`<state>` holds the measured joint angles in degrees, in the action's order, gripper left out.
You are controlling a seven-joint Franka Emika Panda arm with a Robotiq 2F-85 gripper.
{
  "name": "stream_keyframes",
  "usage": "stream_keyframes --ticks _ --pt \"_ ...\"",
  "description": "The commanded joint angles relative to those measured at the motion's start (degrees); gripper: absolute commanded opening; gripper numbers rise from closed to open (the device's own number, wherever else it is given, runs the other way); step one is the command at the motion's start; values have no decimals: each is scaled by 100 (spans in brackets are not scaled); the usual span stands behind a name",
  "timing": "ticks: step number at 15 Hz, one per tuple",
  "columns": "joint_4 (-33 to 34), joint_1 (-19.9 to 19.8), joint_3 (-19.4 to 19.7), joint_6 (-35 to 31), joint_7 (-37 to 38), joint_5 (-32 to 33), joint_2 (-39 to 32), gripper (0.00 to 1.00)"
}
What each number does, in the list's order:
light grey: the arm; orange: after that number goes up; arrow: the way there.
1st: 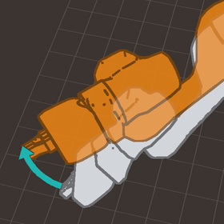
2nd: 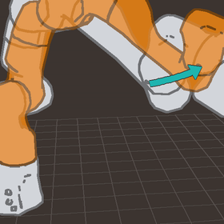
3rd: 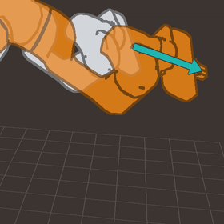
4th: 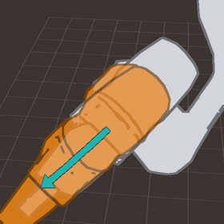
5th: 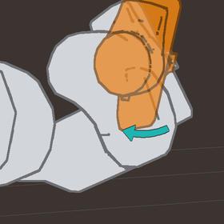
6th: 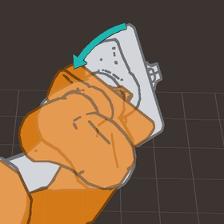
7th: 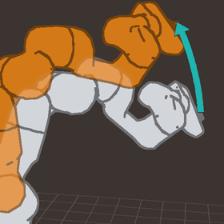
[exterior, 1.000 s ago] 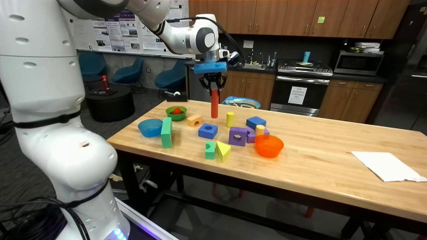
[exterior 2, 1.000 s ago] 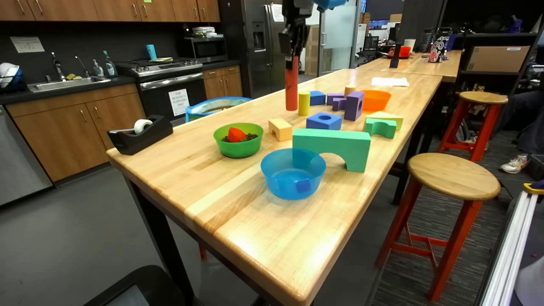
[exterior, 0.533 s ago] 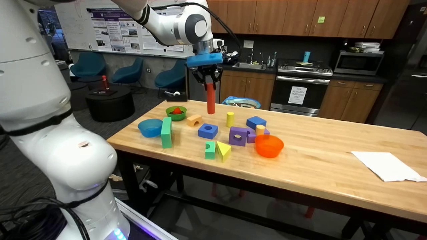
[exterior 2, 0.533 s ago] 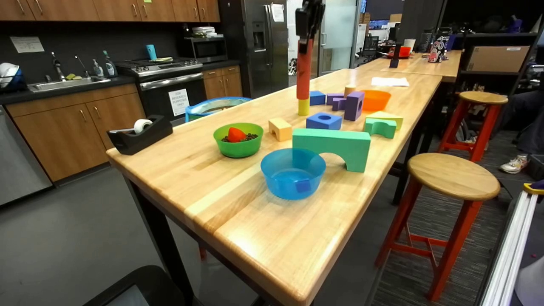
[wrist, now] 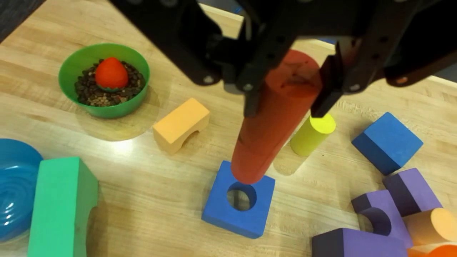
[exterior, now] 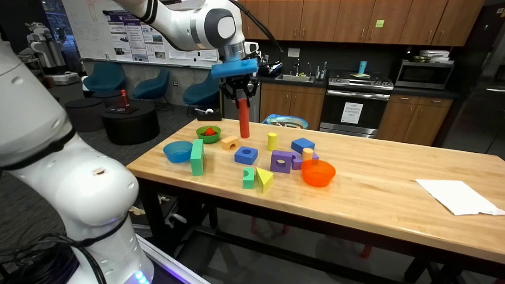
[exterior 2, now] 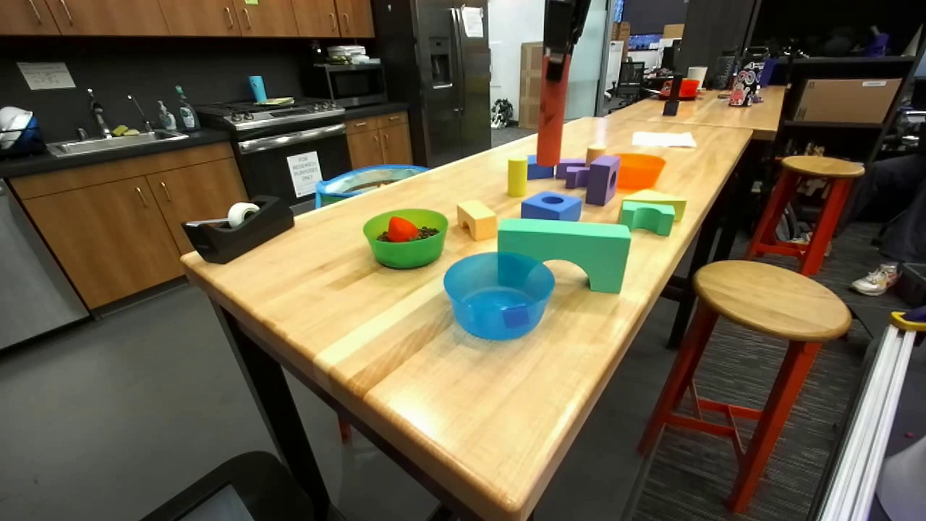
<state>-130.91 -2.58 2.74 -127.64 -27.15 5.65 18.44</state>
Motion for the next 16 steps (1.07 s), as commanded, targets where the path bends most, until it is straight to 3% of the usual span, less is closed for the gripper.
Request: stream_keyframes --ticks 1,16 --pt "-393 134 165 70 -179 72 461 15" --pt "-762 205 281 -302 -318 132 255 15"
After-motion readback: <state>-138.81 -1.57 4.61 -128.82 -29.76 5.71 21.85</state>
